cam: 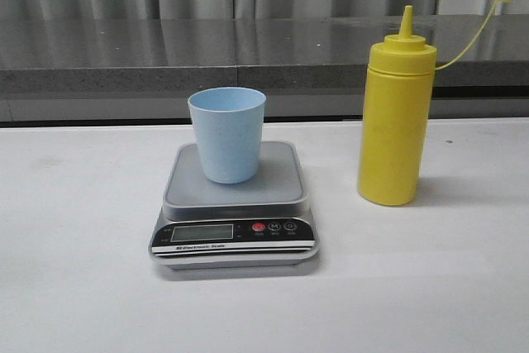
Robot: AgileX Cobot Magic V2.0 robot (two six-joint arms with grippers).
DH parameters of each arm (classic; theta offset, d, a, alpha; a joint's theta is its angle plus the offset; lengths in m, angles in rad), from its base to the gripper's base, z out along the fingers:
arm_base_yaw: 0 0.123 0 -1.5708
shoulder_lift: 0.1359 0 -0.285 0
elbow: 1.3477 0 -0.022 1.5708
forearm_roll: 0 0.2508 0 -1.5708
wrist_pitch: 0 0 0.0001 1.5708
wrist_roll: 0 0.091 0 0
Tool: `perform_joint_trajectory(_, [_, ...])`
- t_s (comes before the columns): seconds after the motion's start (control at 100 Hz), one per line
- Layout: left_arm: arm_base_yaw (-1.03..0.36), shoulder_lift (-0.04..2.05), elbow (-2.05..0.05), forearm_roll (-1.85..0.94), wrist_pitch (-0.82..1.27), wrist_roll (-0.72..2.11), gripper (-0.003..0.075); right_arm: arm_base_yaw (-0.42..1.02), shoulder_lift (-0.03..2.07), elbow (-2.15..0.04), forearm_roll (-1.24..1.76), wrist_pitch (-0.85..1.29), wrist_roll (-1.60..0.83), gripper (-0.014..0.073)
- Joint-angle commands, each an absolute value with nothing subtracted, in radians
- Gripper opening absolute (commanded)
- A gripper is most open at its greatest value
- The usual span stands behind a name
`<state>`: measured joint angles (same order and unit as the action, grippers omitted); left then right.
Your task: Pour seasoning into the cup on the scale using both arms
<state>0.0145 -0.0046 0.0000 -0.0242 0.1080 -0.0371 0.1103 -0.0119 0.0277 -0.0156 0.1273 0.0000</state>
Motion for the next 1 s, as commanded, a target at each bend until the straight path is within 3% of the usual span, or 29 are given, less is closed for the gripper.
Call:
perform_joint_trajectory(0.0, [0.014, -0.032, 0.042, -0.017, 0.034, -0.051, -0.0020, 0.107, -0.030, 0.006, -0.027, 0.039, 0.000, -0.0067])
perform_joint_trajectory(0.26, [-0.052, -0.032, 0.042, 0.028, 0.034, -0.051, -0.0020, 0.107, -0.030, 0.006, -0.027, 0.039, 0.000, -0.0067])
perform_joint_trajectory(0.99, [-0.052, -0.032, 0.042, 0.024, 0.034, -0.051, -0.0020, 0.107, -0.030, 0.006, -0.027, 0.039, 0.000, -0.0067])
